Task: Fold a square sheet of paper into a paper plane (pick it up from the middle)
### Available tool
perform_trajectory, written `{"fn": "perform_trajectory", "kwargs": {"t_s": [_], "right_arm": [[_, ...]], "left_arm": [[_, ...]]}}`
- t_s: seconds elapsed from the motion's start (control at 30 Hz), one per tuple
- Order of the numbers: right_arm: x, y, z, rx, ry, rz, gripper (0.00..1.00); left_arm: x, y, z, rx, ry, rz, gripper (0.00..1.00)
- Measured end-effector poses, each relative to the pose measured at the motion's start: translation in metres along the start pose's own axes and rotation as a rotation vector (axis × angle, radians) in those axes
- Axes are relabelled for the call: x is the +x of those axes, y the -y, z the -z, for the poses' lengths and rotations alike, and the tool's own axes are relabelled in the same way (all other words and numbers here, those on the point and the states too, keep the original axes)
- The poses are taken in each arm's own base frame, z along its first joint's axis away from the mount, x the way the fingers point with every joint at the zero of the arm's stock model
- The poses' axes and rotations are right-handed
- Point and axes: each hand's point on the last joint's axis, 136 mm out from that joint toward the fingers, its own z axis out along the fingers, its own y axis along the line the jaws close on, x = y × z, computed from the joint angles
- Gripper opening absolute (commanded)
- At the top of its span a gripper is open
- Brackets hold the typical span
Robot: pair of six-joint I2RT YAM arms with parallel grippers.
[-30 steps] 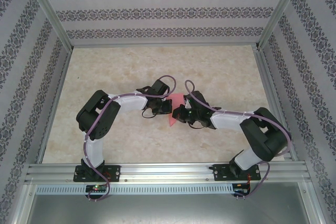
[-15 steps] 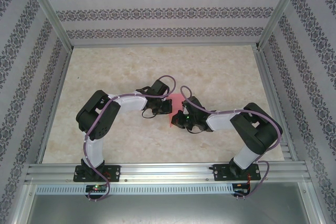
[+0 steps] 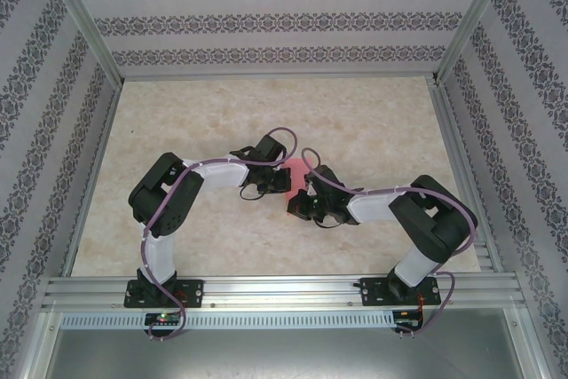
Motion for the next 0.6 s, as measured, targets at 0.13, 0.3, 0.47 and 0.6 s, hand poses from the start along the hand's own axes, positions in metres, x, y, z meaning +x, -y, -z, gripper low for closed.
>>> {"fn": "perform_trajectory", "kwargs": {"t_s": [0.13,0.3,0.47,0.6], "right_arm": [[-0.0007,-0.0027,-0.0022,-0.011,-0.005,0.003,0.05],[-0.0007,-0.0044,-0.0016,-0.016,-0.006,0.012,0.06],[0.0018,-0.0101,0.0007,-0.020,-0.012,0.032,0.06],[0.0075,-0.0068,-0.0056,-0.001,-0.039,0.029,0.06]], "left_arm": [[-0.0007,0.0003,-0.0005,0.003,0.004,-0.001,0.02],[-0.0008,0.0003,-0.0007,0.004,0.006,-0.002,0.02],[-0.0010,0.0004,-0.0007,0.005,0.006,-0.001,0.02],[-0.0010,0.0005,-0.0007,0.005,0.006,-0.001,0.02]]}}
